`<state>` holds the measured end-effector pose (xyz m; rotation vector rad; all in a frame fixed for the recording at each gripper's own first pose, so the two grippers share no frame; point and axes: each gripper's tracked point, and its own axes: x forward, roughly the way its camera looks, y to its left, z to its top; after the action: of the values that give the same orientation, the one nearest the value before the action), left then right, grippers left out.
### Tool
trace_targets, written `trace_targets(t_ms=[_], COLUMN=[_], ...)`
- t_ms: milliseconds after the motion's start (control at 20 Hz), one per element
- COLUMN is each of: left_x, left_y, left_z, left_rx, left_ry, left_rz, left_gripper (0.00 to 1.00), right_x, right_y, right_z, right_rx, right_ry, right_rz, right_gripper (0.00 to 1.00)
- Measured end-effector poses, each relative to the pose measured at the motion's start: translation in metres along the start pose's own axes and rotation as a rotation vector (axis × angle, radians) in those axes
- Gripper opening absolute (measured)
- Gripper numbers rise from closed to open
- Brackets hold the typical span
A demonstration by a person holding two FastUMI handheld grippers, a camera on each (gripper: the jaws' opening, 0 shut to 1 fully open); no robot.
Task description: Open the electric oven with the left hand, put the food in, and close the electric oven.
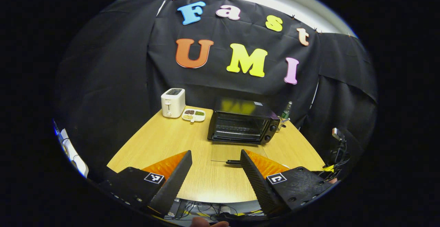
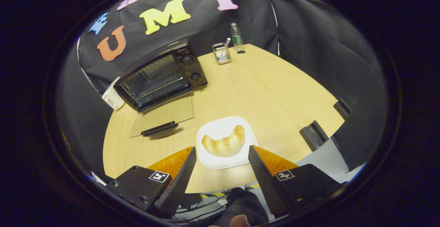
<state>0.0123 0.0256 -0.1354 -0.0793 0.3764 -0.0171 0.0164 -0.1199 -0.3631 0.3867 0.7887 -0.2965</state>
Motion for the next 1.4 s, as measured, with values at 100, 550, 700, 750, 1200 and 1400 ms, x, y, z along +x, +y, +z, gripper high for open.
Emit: trace_targets(t_ms=[100, 550, 700, 750, 1200, 1400], left_x=[0.006, 0.043, 0.048, 0.05, 0.047, 0.046], left_y=[0.004, -0.028, -0.036, -0.035, -0.025, -0.023], left_z=[0.015, 0.042, 0.048, 0.051, 0.06, 0.059], left_rx=[0.022, 0.03, 0.019, 0.023, 0.041, 0.036], left_ry=[-0.016, -0.033, -0.037, -0.04, -0.051, -0.05], left_rz=[0.033, 0.08, 0.071, 0.072, 0.026, -0.004], left_gripper=[0.93, 0.93, 0.93, 0.93, 0.93, 0.93], right_x=[0.018, 0.067, 0.072, 0.072, 0.057, 0.033], right_y=[-0.011, -0.013, -0.013, -0.013, -0.007, 0.004], right_z=[-0.002, -0.014, -0.015, -0.016, -0.009, 0.007], right_rx=[0.005, 0.083, 0.1, 0.108, 0.265, 0.354], right_ry=[0.034, 0.182, 0.204, 0.21, 0.194, 0.138], right_rz=[-0.006, 0.074, 0.085, 0.088, 0.122, 0.164], right_gripper=[0.9, 0.72, 0.63, 0.59, 0.07, 0.06])
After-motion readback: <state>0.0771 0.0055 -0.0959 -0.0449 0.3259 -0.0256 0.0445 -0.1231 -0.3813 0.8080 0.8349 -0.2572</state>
